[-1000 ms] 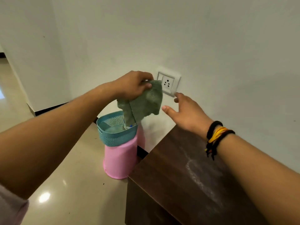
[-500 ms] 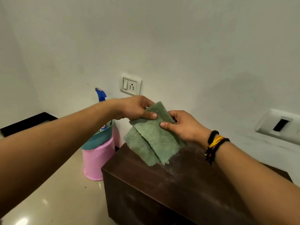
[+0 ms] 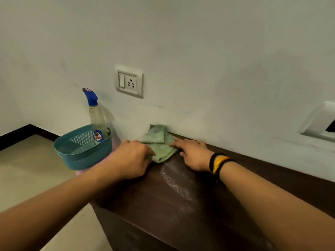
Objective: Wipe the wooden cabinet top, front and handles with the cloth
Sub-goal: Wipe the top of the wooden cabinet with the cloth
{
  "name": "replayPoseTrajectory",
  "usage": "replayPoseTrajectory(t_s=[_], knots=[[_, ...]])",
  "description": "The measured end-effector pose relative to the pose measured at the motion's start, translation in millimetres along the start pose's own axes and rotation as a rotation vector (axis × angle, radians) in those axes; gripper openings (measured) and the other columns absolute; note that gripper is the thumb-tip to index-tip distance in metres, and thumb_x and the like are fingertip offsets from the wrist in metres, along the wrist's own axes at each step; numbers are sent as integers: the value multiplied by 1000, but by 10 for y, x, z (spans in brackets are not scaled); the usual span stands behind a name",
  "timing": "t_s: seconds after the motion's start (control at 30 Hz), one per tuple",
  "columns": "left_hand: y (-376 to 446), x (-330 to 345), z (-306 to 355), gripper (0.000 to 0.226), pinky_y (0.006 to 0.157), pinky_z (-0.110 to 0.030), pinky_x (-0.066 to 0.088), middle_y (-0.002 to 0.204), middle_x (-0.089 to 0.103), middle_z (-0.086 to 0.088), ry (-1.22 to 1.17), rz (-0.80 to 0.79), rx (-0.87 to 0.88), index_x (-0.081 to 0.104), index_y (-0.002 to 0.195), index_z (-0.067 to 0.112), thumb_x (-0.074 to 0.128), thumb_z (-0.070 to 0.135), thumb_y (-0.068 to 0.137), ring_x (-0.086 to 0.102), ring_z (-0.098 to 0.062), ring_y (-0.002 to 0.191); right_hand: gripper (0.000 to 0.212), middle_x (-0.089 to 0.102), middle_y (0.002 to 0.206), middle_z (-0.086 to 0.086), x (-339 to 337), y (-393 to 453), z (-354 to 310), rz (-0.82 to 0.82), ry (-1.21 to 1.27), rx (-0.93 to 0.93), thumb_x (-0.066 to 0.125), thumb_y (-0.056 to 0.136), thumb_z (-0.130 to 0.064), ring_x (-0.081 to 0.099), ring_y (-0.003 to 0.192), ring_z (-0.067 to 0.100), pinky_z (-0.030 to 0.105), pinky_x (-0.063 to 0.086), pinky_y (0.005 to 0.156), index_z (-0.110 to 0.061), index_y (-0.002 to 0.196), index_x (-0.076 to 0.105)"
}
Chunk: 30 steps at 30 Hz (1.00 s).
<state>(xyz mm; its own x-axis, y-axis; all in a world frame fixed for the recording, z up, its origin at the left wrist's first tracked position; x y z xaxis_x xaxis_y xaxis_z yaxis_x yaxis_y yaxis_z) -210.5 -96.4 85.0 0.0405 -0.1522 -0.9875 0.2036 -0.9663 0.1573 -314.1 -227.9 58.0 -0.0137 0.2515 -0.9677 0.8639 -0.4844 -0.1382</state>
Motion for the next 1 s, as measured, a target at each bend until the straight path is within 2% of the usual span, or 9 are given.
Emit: replayPoseTrajectory(t_s=[0.07,0.13,0.23,0.33,0.47,0.6,0.77,0.9,1.0], knots=[[-2,7,-101,41,87,-35,54,93,77,8,-226,56,-68,76,103,30,56,60,84,71,-14,89,52,23,165,-5,-11,-101,96,90,-22,7,38,104,-24,20,151,21,42,13,117,-33,154,30],[155,-35,-203,41,77,-36,57,86,75,6,-383,202,-96,75,96,25,52,58,90,70,-15,82,53,22,166,-3,-60,-198,291,181,-96,54,34,105,-38,19,150,23,46,14,116,-31,156,24],[449,203,-6,39,102,-44,46,135,63,-6,-174,132,-5,57,133,24,42,43,102,57,-29,123,66,7,169,1,128,-338,553,48,-210,145,18,101,-61,11,153,25,49,13,118,-31,159,9],[675,622,134,54,124,-47,15,169,14,3,-119,-155,7,18,159,35,23,49,107,13,-25,155,74,0,169,-1,240,-351,603,32,-147,173,8,96,-69,4,154,22,46,9,121,-32,160,4],[976,651,111,57,125,-48,6,170,5,6,-95,-213,-86,6,160,38,14,51,106,5,-24,156,77,1,169,-2,200,-241,623,94,-147,163,8,96,-68,1,155,19,42,7,122,-25,160,3],[451,733,149,59,125,-51,6,170,4,3,-101,-213,-208,4,160,35,15,52,105,3,-29,156,73,0,169,-1,308,-366,654,69,-117,155,10,100,-61,0,155,18,39,6,123,-21,160,3],[533,749,712,57,124,-53,8,170,4,4,-86,-218,-49,4,159,38,16,51,105,1,-30,156,64,1,169,0,283,-374,695,91,-97,147,13,104,-49,-1,155,16,37,6,123,-20,160,4],[398,739,-120,58,124,-57,11,170,4,3,-129,-214,-351,5,159,37,14,52,104,2,-31,156,63,-4,169,-4,299,-506,730,63,-87,133,11,104,-50,-4,154,14,35,3,122,-22,160,1],[-57,700,407,59,124,-56,4,170,-2,3,-64,-206,-280,0,160,36,15,50,104,-4,-30,156,63,-2,169,-2,314,-505,757,93,-102,149,11,104,-50,-2,155,16,37,6,123,-23,160,2]])
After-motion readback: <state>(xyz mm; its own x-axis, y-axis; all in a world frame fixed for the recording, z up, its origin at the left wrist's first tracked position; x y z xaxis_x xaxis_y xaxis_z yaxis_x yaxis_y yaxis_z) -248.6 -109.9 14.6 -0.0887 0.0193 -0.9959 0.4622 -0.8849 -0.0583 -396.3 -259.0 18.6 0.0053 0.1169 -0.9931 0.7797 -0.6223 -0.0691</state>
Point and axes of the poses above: each hand's wrist, its own y-axis towards the middle knuckle, its own x-axis out of the palm, z = x × y, the point moved 8 cm from there along y, towards the middle knuckle
